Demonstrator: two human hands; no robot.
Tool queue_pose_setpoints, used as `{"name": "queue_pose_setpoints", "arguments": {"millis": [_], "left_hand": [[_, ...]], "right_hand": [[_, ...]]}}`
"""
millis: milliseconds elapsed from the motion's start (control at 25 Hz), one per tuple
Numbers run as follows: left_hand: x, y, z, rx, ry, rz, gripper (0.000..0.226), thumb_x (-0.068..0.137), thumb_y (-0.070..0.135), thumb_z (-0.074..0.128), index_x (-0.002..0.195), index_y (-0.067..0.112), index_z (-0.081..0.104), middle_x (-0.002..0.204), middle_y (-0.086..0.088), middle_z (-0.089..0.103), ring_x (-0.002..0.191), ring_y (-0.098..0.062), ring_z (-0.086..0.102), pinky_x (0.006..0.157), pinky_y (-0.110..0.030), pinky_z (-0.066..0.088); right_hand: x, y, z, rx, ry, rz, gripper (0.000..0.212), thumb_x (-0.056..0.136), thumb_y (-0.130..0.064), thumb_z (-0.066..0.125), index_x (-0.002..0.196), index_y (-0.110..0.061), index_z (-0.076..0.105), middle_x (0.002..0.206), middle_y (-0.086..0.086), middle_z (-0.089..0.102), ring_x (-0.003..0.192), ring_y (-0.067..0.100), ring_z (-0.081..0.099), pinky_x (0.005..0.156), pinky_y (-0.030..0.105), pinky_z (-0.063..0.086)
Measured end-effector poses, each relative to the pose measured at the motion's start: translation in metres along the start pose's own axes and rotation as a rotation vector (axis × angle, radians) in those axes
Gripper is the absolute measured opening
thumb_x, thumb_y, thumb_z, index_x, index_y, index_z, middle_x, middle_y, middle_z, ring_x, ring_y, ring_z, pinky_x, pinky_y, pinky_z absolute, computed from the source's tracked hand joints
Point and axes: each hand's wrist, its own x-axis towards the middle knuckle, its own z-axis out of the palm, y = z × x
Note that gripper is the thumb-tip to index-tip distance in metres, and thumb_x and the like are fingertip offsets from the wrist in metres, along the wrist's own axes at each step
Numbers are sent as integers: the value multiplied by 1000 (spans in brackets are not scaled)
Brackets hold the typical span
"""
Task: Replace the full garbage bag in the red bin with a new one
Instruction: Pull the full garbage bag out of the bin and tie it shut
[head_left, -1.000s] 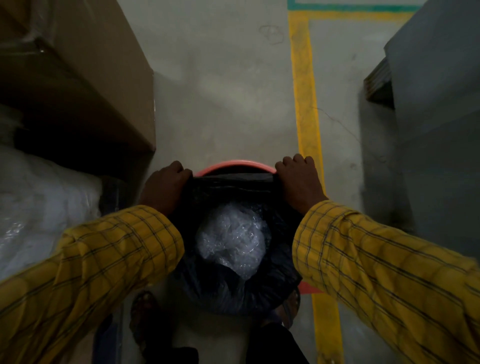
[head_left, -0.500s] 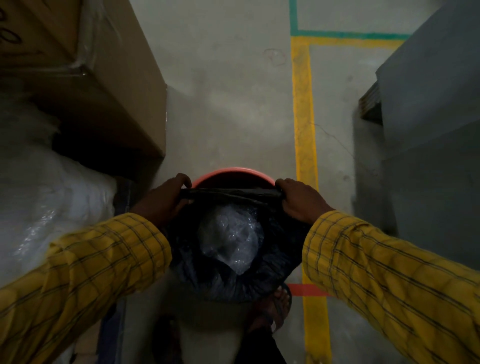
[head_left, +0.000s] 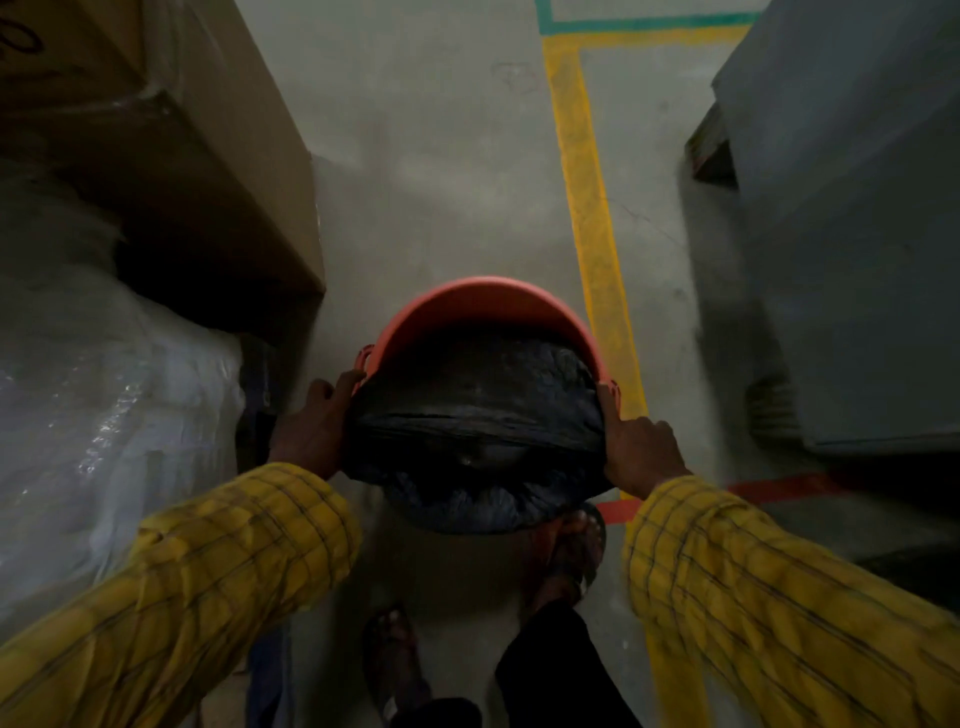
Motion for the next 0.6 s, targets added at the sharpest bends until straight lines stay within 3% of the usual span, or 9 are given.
{"name": "queue_pose_setpoints", "arguments": {"millis": [120,200,320,400,480,520,600], "left_hand": [[-28,-8,20,-101,-58,77,87,88,16,61,149,52,10,119,-14,47,96,-46,64,87,-56,54],[-40,-13,30,-150,-139,194,94,89,9,59,151,55,7,127,-13,47,101,-39,63,91,-48,55],[-48,-21,43,-167,-278,310,82,89,-2,53,151,45,27,133,-16,54,112,-37,63,93,-31,51],[-56,-11,58,-303,-407,174,59,92,-2,53,145,23,50,121,-21,65,107,-35,67,90,-33,52],[-73,19,65,-670,-435,-132,27,96,4,54,120,7,67,88,-22,63,65,-26,66,58,-29,52],[-79,37,66,-865,-428,-272,16,97,10,55,104,8,69,82,-19,60,54,-19,59,48,-24,47],[-86,71,68,-1077,-438,-424,22,100,26,52,93,12,67,86,-12,64,66,-17,60,50,-22,48]], "right_hand": [[-34,-20,26,83,47,-34,119,80,-25,64,152,-25,-30,117,17,67,106,37,52,85,47,34],[-48,-34,34,184,-28,-99,117,80,-39,62,149,-39,-33,125,19,64,109,40,54,95,54,34],[-62,-54,48,381,-175,-133,99,76,-76,52,146,-61,-16,158,16,31,131,44,46,112,60,27],[-77,-72,53,702,-202,-79,93,68,-87,54,148,-62,15,161,9,19,145,35,35,123,48,25],[-89,-101,54,1050,-138,-11,72,74,-76,64,139,-51,48,155,4,29,145,21,34,125,36,23],[-90,-116,52,1250,-117,16,63,77,-71,67,134,-48,56,152,-1,37,143,15,36,125,37,24],[-85,-142,58,1637,-85,136,68,74,-73,70,134,-43,59,147,-10,53,139,10,46,120,42,34]]}}
